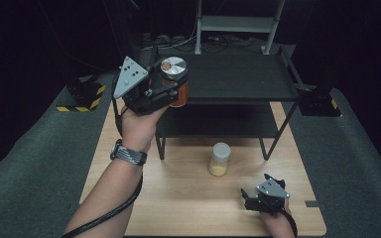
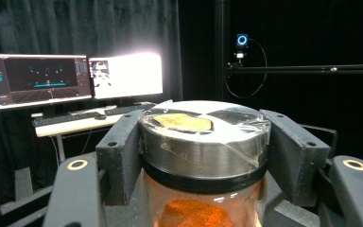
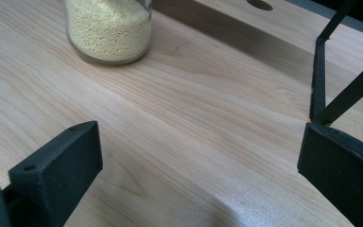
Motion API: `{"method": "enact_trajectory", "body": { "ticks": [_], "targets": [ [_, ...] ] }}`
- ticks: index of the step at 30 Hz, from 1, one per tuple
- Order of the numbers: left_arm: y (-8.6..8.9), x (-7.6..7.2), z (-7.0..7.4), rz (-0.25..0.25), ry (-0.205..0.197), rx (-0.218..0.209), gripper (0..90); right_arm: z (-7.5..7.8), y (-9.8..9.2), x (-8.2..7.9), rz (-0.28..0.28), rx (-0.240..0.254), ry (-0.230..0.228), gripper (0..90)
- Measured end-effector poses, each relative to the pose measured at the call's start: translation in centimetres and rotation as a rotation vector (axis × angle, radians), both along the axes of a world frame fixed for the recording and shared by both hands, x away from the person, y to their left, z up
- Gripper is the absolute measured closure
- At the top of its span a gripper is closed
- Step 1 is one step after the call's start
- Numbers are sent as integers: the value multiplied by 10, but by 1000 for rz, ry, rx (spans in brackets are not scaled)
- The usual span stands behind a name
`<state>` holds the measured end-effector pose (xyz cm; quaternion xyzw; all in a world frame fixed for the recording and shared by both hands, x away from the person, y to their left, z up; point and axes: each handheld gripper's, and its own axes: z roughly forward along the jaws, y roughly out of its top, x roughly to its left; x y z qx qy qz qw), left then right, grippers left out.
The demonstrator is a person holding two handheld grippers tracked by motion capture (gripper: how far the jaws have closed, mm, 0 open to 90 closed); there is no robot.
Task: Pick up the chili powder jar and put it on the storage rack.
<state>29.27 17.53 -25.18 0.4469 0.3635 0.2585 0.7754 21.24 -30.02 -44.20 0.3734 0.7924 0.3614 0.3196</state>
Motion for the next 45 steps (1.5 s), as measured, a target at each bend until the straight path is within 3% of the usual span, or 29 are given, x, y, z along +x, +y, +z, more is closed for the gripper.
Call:
{"method": "enact_trajectory", "body": {
  "ticks": [14,20,34,35,45],
  "targets": [
    [-25,29,7,39,5,29,347,0,-1,0,1,6,-1,0],
    [-30,42,5,50,15,19,348,0,-2,0,0,10,-2,0],
    [-43,57,2,60,38,27,347,0,-3,0,0,20,1,0],
    [-6,54,33,65,65,442,347,0,-3,0,0,20,1,0],
    [-13,58,34,63,74,450,347,0,-4,0,1,27,1,0]
  ]
}}
